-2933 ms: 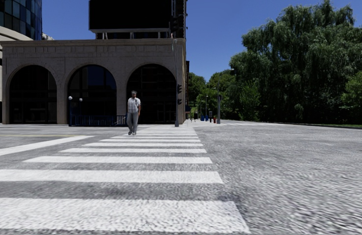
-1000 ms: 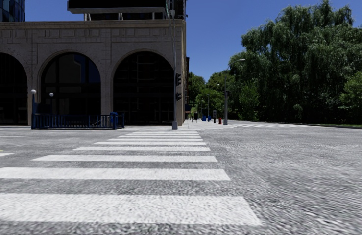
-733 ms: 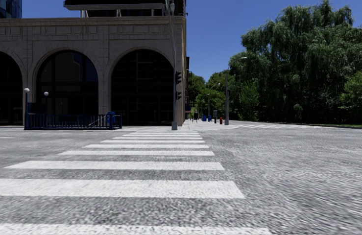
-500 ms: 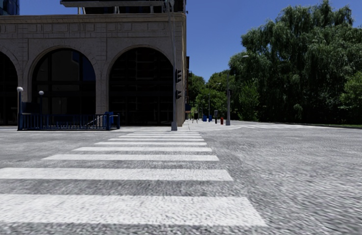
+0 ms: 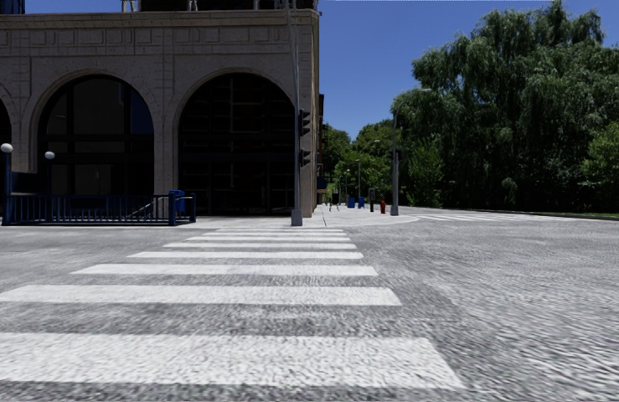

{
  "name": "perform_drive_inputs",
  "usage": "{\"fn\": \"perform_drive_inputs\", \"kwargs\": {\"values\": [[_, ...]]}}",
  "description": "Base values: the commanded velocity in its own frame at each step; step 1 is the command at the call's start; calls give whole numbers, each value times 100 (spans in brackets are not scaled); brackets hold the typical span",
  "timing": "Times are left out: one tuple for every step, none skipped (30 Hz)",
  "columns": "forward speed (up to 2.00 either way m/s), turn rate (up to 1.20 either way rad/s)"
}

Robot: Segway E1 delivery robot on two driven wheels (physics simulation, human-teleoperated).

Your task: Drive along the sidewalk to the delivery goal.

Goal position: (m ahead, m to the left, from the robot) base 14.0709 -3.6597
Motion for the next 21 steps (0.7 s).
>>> {"fn": "perform_drive_inputs", "kwargs": {"values": [[200,0],[200,0],[200,0],[200,0],[200,0],[200,0],[200,0],[200,0],[200,0],[200,0],[200,0],[200,0],[200,0],[200,0],[200,0],[200,0],[200,0],[200,0],[200,0],[200,0],[200,0]]}}
